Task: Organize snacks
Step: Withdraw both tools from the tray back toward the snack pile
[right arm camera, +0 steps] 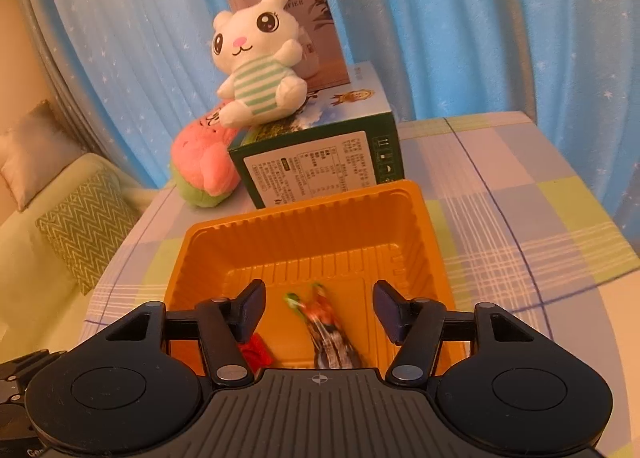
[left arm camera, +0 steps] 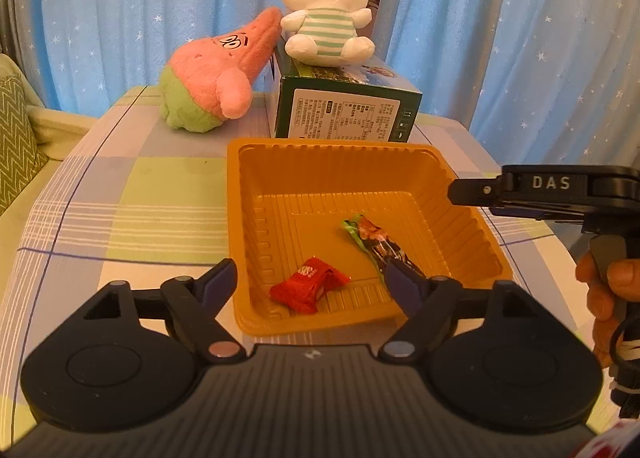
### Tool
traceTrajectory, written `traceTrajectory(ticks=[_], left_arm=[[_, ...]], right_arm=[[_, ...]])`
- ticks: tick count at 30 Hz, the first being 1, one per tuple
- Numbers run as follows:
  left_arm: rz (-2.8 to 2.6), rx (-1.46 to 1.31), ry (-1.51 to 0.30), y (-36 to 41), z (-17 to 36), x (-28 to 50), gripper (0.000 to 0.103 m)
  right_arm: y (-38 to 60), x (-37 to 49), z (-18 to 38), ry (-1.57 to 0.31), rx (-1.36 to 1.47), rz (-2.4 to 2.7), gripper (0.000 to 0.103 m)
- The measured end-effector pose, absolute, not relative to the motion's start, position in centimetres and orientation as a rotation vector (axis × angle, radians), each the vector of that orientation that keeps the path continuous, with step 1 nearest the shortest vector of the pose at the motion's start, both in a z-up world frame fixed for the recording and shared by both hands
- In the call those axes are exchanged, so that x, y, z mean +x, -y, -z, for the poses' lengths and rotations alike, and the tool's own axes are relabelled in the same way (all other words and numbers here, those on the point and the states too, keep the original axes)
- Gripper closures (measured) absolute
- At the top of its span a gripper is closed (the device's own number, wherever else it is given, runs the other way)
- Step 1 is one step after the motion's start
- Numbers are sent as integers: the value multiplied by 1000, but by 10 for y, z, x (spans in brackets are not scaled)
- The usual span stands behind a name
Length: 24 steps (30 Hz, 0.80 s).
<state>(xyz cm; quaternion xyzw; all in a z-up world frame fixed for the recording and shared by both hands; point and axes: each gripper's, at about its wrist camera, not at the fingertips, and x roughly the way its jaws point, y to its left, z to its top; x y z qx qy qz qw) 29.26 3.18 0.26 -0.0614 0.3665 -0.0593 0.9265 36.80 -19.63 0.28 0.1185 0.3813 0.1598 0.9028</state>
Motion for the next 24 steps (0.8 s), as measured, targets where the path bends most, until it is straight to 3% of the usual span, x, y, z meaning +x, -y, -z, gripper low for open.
traceTrajectory(ticks=[24], left_arm=[[83,-108,-722,-33,-45,90,22]], right_arm=[[245,116,-34,-808,296,-184,43]])
